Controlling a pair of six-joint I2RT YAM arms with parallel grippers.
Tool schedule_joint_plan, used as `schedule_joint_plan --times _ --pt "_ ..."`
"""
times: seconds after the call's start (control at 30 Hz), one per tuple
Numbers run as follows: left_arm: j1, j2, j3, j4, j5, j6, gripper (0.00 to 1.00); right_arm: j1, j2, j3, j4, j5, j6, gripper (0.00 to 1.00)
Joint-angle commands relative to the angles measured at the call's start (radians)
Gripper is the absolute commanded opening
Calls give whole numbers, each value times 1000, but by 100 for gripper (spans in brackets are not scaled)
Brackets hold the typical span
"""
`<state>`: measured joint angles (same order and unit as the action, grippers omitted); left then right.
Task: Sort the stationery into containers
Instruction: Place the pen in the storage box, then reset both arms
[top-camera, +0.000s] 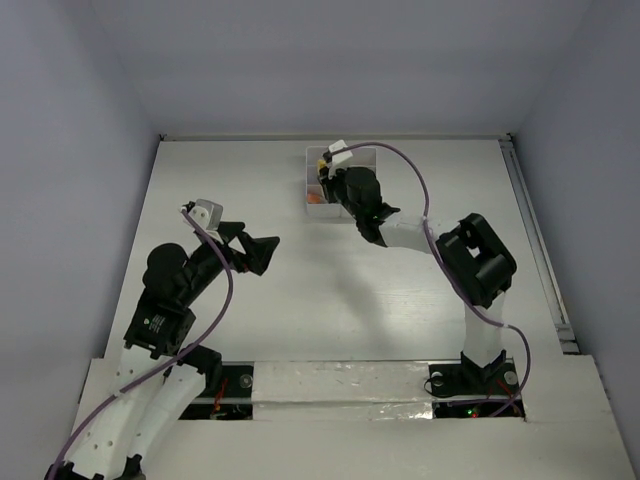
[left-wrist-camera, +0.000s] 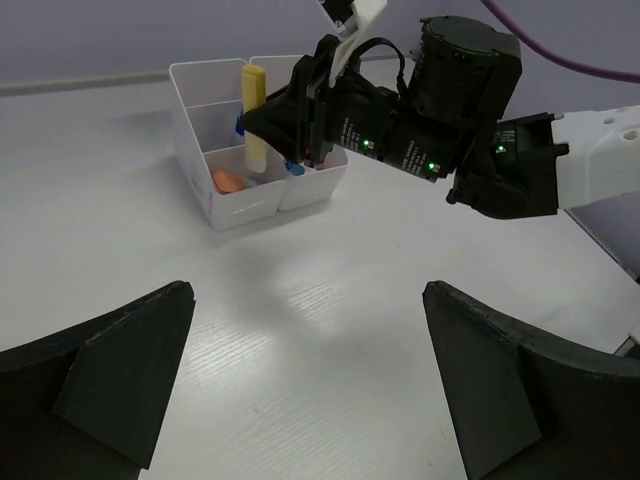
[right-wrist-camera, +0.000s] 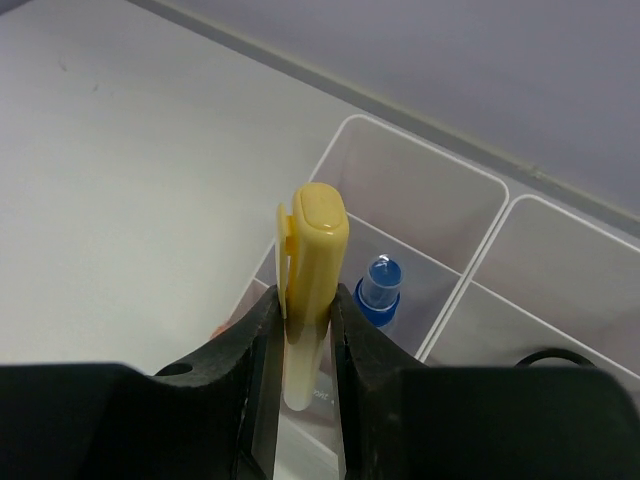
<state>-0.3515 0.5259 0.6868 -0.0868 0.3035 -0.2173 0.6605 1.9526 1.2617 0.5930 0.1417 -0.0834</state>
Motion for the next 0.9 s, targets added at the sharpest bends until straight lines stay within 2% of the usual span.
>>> schedule_joint_plan --times 0.0,0.2,0.27,0.37,0.47,0.7,0.77,0.87 --pt "11 6 5 39 2 7 99 1 23 53 100 36 -53 0" --pt "20 9 7 41 2 7 99 1 65 51 119 58 -73 2" --pt "29 13 5 41 0 7 99 1 62 42 126 62 -73 24" --pt "29 16 5 44 2 4 99 1 32 8 143 55 -56 66" --pt "39 16 7 42 -3 -1 99 1 -20 -2 116 32 -36 81" --pt "48 0 10 44 -17 -4 99 1 -237 -105 54 -22 60 89" --pt "57 -10 10 45 -26 -10 99 1 -344 -171 41 -16 85 91" --pt "57 -20 10 50 -38 -16 99 1 -470 -269 -5 41 204 92"
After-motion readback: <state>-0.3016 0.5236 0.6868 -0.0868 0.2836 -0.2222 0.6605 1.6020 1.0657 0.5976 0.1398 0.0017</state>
